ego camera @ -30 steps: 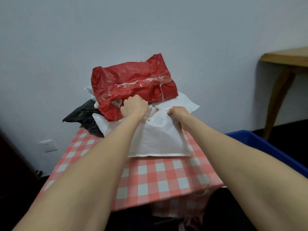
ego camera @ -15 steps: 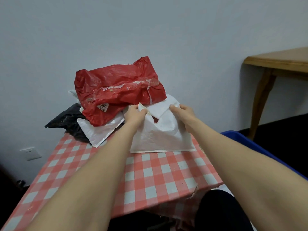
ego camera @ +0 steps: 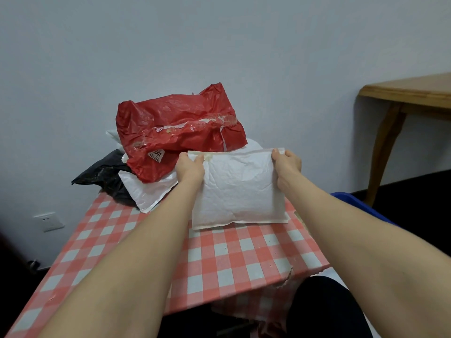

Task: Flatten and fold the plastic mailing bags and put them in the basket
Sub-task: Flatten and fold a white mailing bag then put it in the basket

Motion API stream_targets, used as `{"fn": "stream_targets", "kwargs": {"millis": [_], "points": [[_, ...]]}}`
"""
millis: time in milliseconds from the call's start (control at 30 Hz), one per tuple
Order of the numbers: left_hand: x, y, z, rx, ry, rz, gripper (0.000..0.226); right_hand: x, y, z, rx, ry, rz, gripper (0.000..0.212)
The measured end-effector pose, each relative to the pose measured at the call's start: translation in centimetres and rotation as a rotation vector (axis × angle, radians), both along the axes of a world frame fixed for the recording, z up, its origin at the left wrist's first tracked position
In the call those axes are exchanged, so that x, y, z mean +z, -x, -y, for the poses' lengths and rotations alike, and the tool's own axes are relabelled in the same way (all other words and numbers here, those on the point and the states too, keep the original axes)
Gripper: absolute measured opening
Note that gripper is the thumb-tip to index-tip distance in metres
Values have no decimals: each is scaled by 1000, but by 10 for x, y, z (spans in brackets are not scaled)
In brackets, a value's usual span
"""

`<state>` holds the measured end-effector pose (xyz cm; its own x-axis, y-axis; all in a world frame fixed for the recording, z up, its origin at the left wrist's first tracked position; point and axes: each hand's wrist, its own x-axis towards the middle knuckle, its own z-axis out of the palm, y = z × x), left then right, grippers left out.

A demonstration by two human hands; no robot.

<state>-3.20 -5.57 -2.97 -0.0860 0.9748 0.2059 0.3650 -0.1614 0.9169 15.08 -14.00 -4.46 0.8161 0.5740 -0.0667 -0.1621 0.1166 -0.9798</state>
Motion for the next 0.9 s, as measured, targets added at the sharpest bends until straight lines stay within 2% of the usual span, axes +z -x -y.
{"fn": "stream_targets", "kwargs": {"millis": [133,233,333,367,467,567,667,767,900], "points": [[-1,5,2,-39,18,72,35,1,1,1,21,-16,-18,15],[-11,10,2,-148,131,106,53,3,-4,1,-1,-28,-30,20],[-24,17,3,-251,265,74,72,3,-6,2,-15,-39,-54,14],[-29,18,3,-267,273,53,73,3,-5,3,-20,-40,-59,13],[-34,18,3,-218,172,37,52,2,-5,4,-1,-29,-69,16],[-34,17,5,-134,128,23,41,-2,-6,8,107,120,-29,46],[-39,15,5,-65,131,35,42,-12,1,17,261,323,27,72],[-43,10,8,-24,163,-13,45,-27,8,16,283,453,210,81],[-46,11,11,36,188,-189,49,-39,13,18,155,627,417,76]]}}
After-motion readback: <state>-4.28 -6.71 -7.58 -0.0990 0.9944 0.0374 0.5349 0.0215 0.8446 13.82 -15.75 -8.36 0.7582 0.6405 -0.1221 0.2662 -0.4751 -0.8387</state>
